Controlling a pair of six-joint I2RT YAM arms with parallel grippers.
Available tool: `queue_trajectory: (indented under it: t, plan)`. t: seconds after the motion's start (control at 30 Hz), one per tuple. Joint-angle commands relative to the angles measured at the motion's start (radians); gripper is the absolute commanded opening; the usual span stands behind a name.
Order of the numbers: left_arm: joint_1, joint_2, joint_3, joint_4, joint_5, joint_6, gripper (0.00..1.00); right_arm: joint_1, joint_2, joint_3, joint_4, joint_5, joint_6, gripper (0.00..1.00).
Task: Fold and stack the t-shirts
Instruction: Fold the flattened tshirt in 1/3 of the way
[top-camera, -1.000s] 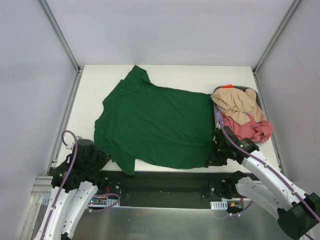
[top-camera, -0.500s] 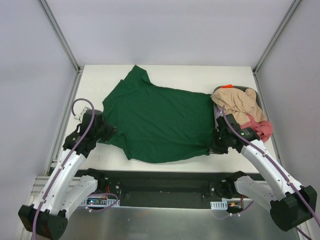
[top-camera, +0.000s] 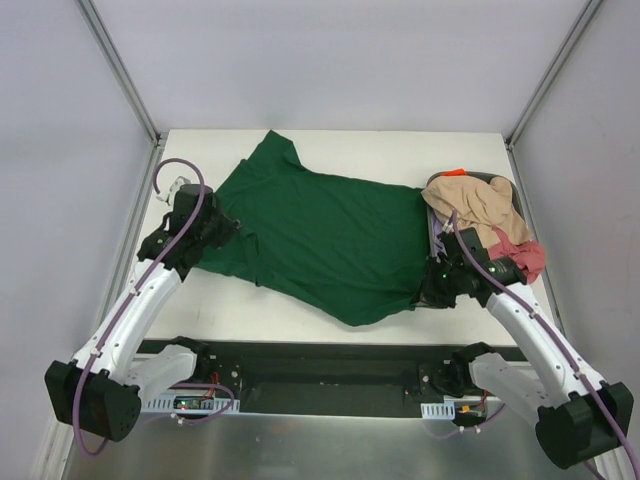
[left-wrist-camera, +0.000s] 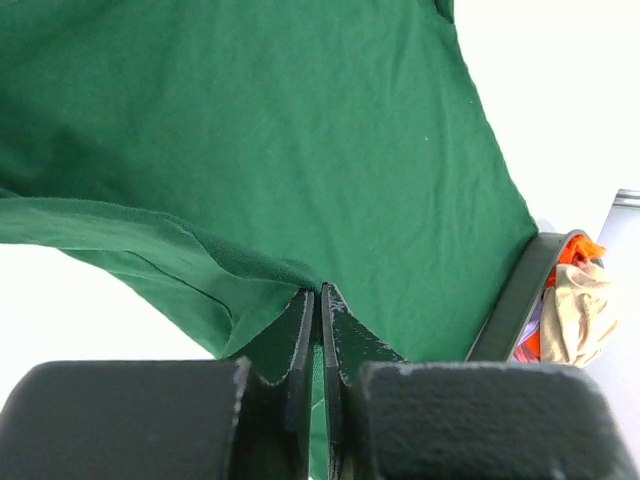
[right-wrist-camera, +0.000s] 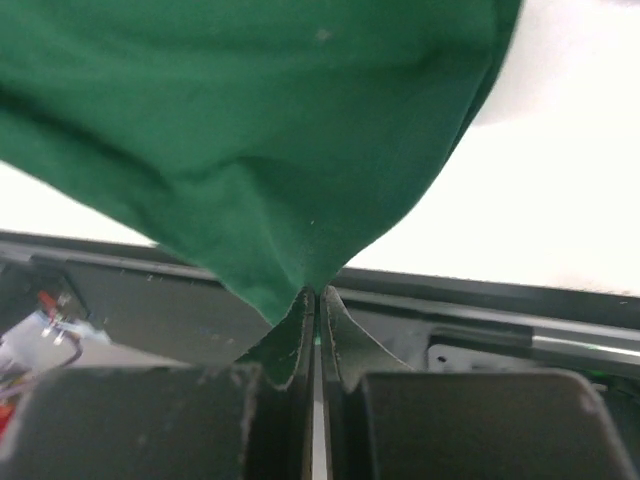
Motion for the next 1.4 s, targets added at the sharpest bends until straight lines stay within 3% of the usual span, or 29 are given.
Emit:
queue_trajectory:
  t: [0.0,0.2,0.63,1.13,1.37]
  plan:
    - [0.001,-0.066,0.011,0.028,-0.055,0.028,0.0,-0.003,-0.097,-0.036,-0.091,-0.185,0.02,0.01]
    - [0.001,-0.176,-0.055,0.026,-0.078,0.01,0.0,-0.001,-0.212,-0.056,-0.251,-0.21,0.029,0.01]
    - [0.001,-0.289,-0.085,0.018,-0.103,0.02,0.0,-0.003,-0.212,-0.033,-0.248,-0.075,-0.005,0.02]
    - [0.001,0.049,0.137,0.103,-0.098,0.163,0.0,-0.029,-0.013,0.077,-0.113,0.102,-0.013,0.01]
    - [0.002,0.266,0.264,0.12,-0.023,0.276,0.0,-0.067,0.065,0.114,-0.056,0.144,-0.029,0.01]
